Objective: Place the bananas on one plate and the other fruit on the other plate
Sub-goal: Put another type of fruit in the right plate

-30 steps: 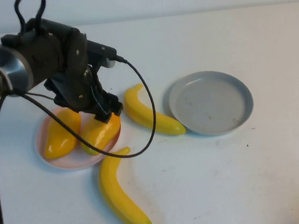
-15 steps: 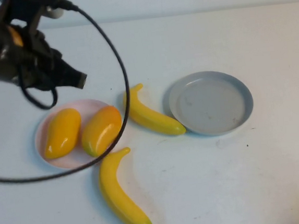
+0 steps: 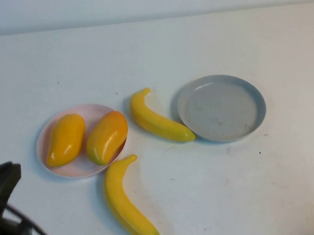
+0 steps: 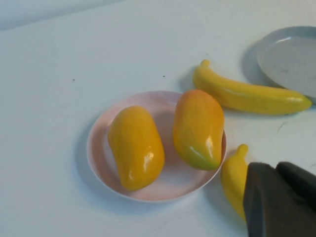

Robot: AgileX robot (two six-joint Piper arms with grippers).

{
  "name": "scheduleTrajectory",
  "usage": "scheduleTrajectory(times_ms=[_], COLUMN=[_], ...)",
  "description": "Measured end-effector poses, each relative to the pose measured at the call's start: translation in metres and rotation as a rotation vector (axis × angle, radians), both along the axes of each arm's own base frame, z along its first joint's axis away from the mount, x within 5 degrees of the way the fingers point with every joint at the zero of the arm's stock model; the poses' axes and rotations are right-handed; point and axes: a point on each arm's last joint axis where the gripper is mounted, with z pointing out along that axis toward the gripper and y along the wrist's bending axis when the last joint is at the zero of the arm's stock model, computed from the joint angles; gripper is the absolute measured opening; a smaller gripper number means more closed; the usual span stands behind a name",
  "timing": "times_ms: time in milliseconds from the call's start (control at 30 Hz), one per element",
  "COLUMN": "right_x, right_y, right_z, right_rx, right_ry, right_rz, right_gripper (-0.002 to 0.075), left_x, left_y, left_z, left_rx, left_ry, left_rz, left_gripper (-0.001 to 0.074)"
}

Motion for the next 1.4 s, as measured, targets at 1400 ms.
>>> scheduleTrajectory(times_ms=[1400], right_x=[0.0], right_y=[0.0], right_z=[0.0], right_rx=[0.0], right_ry=[0.0], right_rz=[0.0], right_gripper=[-0.0016], left_x=[-0.058], left_y=[0.041], left_z=[-0.11], left_rx=[-0.161], left_ry=[-0.359], left_rz=[0.257], left_gripper=[0.0001])
